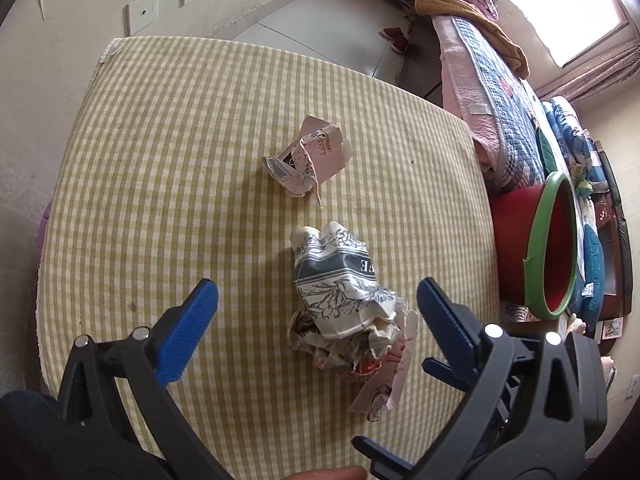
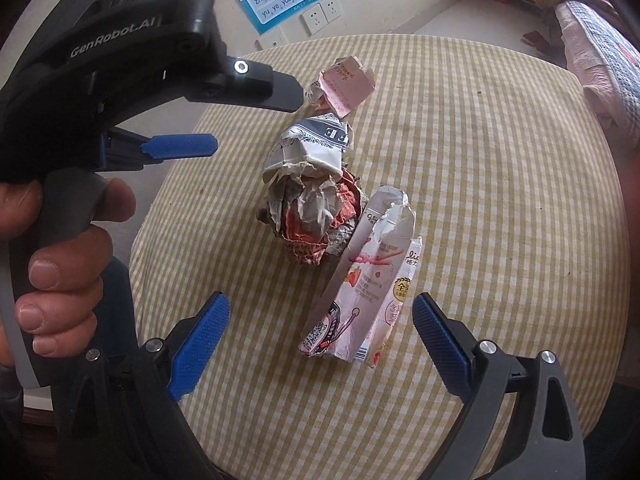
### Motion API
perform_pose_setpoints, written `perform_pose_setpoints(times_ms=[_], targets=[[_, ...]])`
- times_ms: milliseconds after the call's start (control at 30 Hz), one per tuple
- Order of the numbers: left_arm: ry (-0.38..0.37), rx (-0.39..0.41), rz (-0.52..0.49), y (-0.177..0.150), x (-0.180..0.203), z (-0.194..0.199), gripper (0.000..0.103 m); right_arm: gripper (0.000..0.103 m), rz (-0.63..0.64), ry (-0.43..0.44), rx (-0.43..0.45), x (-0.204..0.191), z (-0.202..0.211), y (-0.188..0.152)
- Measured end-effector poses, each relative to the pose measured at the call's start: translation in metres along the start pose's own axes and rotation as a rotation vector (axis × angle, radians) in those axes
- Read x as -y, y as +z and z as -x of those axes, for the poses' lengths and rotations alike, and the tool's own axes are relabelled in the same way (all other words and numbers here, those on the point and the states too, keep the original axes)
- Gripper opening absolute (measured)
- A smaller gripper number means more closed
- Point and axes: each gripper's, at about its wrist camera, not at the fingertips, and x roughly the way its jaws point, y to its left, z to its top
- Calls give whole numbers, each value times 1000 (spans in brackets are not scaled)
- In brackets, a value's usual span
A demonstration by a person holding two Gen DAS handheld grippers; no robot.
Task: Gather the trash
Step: 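Grasp the silver-black wrapper with the left tool while the right tool grasps the pink-white milk packet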
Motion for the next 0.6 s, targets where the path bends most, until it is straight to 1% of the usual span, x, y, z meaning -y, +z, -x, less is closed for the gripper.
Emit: perform_pose_setpoints(times_ms=[100,200,300,367,400,433,500,533,567,600], targets=[[13,-5,-35,2,5,-8,97,89,11,-13,-7,-1,-6,-1],[3,-32,-25,5,7,-19,97,86,-7,-4,-42,4,-17,-4],[5,-44,-43,8,13,-27,97,83,4,-8,-57,4,-26,-5],[9,-61,-59,8,17,-34,94,81,-1,-9,-63,6,-30,-5],[14,-67,-61,7,19,-37,93,78,-4,-11,-65,7,-32,-6],[16,-72,-62,7,19,-39,89,76,-9,-11,-65,9,-33,-6],[17,-79,-58,7,19,-43,83,69,-17,-12,-65,12,-36,-6],[20,-83,-46,7,17,-45,76,68,-23,-13,-68,15,-37,-5],[19,-89,-32,8,16,-47,70,63,-26,-10,-63,19,-36,-3],[11,-98,-19,9,14,-49,67,57,-24,-11,-64,22,-35,-2]])
